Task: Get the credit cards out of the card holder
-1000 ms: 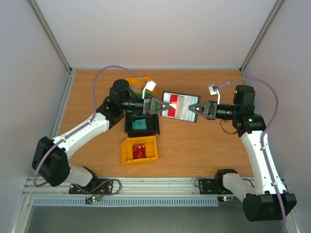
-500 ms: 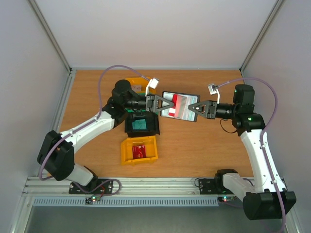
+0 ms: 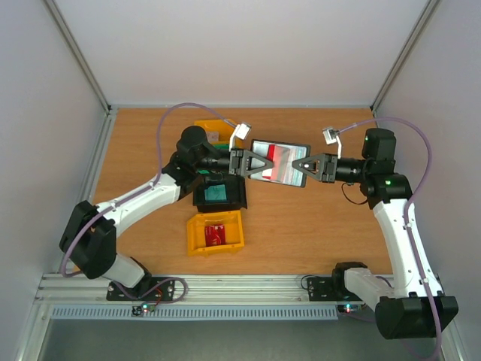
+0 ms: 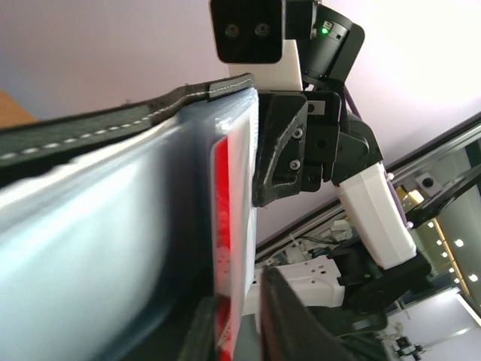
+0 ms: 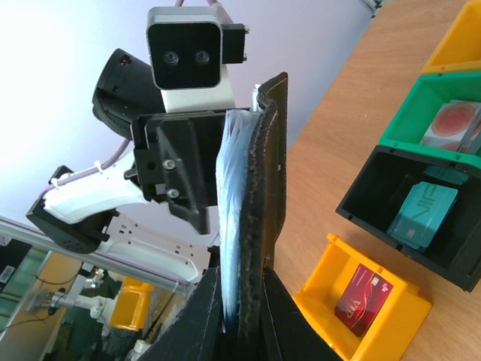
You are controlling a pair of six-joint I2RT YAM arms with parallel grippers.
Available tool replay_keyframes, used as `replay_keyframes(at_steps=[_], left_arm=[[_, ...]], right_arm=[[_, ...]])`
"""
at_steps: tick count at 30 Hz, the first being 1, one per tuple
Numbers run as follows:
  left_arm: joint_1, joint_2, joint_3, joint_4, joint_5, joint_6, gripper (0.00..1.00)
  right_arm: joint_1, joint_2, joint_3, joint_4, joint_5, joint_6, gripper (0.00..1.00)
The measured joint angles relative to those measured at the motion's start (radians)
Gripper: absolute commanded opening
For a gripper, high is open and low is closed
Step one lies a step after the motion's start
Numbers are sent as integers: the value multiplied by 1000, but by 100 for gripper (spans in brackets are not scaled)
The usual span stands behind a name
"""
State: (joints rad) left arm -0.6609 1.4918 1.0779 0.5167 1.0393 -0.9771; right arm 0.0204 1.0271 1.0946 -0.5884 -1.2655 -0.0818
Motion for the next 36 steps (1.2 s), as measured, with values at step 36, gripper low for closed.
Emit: replay_keyframes(at_steps=[36], left_arm=[[74, -608, 100, -894, -529, 2443, 0]], right_arm=[[-223, 197, 201, -402, 114, -75, 1]])
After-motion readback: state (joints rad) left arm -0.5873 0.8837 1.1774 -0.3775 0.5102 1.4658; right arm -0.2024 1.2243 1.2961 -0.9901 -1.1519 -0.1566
